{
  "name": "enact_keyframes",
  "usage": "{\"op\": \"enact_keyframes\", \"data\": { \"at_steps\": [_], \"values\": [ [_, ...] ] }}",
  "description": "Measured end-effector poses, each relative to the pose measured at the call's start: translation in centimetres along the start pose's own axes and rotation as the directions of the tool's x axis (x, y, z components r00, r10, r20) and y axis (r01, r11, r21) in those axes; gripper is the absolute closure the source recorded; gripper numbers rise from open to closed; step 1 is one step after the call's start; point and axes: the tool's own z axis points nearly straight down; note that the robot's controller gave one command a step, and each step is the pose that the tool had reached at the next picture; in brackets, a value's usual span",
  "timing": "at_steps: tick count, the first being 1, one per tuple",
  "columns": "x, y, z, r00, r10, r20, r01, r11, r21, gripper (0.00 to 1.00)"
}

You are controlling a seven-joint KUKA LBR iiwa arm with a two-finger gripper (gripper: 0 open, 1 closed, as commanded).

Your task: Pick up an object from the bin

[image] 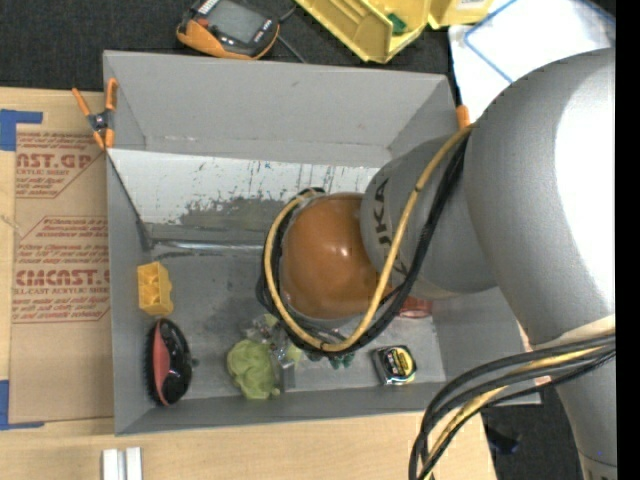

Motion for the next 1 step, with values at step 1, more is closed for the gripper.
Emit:
{"op": "enact_keyframes", "data": {
  "at_steps": [1],
  "values": [
    [0.28,0.05,-1.69,1.0,0.0,-0.009,0.0,1.0,-0.001,1.0]
  ]
}}
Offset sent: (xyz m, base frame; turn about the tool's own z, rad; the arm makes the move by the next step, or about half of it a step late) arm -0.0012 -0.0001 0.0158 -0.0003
